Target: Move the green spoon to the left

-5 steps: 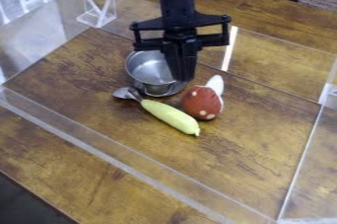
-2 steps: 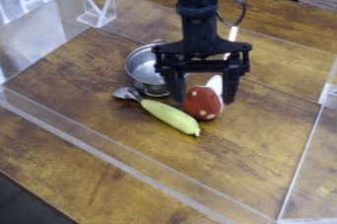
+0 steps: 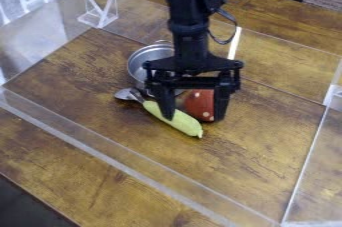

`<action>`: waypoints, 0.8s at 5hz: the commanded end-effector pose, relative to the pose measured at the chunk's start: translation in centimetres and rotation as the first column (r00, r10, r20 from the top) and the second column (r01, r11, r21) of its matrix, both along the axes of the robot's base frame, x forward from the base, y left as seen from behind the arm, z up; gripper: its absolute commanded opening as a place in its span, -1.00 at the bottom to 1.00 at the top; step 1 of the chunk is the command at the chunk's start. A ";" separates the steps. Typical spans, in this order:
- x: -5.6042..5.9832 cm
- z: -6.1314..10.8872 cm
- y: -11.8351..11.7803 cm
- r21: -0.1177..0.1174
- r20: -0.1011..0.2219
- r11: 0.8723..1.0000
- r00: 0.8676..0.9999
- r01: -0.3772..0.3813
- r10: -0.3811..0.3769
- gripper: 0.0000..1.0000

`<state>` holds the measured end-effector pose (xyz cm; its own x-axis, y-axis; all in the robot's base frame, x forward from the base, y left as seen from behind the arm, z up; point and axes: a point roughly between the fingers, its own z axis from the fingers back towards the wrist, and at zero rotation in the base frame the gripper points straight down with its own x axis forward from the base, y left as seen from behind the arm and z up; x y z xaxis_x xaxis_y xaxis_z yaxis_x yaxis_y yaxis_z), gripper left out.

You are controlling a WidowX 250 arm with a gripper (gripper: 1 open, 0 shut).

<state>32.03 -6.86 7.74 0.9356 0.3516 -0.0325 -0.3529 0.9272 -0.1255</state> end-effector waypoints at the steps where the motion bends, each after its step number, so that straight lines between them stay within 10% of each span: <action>1: 0.3 1.4 1.4 -0.004 0.082 0.995 0.992 -0.100 0.100 1.00; 4: -0.3 0.5 3.0 -0.026 0.091 0.954 0.949 -0.300 0.301 1.00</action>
